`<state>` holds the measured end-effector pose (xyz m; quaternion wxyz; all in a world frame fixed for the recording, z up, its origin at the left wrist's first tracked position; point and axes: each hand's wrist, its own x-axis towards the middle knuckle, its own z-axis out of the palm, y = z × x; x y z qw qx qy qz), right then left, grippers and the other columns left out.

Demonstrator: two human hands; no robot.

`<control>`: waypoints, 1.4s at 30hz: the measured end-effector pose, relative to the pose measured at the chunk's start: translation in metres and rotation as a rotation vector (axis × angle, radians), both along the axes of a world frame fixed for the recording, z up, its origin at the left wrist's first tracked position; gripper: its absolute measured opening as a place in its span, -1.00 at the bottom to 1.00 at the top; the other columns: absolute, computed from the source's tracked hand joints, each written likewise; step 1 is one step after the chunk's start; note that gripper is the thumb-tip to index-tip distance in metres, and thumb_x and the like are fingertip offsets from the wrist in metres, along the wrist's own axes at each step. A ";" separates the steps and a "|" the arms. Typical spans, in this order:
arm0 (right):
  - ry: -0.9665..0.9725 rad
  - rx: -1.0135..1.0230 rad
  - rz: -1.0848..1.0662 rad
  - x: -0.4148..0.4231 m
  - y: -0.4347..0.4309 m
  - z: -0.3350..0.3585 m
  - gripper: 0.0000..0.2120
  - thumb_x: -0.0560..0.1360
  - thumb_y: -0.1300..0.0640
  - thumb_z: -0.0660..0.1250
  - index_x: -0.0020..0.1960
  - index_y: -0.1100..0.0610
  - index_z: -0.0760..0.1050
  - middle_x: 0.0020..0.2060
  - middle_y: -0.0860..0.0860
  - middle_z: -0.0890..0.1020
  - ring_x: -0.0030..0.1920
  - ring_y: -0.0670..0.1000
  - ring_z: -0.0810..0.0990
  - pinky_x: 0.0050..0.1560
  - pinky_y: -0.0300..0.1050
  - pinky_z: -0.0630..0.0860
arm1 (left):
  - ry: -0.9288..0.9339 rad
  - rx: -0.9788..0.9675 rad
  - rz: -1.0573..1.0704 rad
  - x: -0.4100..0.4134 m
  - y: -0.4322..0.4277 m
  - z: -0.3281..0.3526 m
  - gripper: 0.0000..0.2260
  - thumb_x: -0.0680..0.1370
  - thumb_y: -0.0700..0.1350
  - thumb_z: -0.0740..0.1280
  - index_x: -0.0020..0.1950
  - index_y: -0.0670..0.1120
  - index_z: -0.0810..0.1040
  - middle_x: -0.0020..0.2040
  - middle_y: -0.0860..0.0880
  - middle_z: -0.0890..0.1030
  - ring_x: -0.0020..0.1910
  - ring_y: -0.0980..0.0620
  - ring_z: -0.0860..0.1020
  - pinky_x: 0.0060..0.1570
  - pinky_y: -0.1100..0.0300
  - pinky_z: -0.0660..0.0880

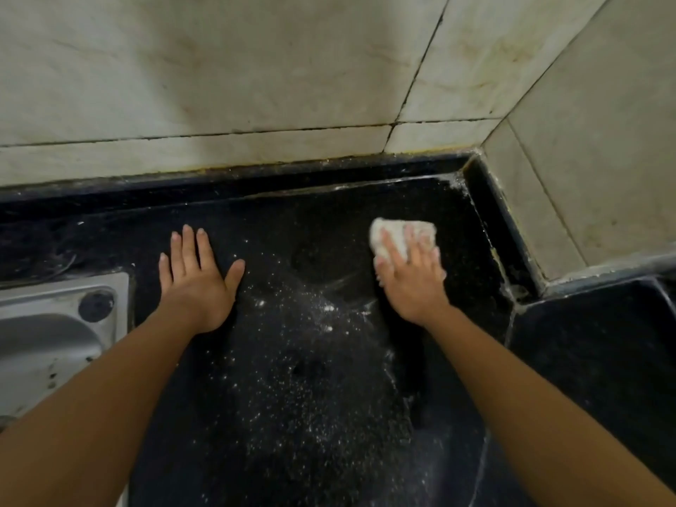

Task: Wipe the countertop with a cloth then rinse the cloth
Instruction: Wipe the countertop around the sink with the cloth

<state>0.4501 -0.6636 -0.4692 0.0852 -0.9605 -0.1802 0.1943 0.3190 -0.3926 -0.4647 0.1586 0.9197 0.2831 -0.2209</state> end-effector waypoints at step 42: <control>-0.001 -0.067 0.565 -0.017 0.047 0.006 -0.52 0.65 -0.15 -0.16 0.53 -0.21 -0.17 0.56 -0.01 -0.20 0.51 0.00 -0.35 0.47 -0.04 -0.38 | -0.057 -0.016 0.002 -0.002 0.002 -0.006 -0.30 0.57 0.26 -0.19 0.50 -0.16 -0.37 0.50 -0.13 -0.40 0.46 -0.07 -0.40 0.42 0.00 -0.36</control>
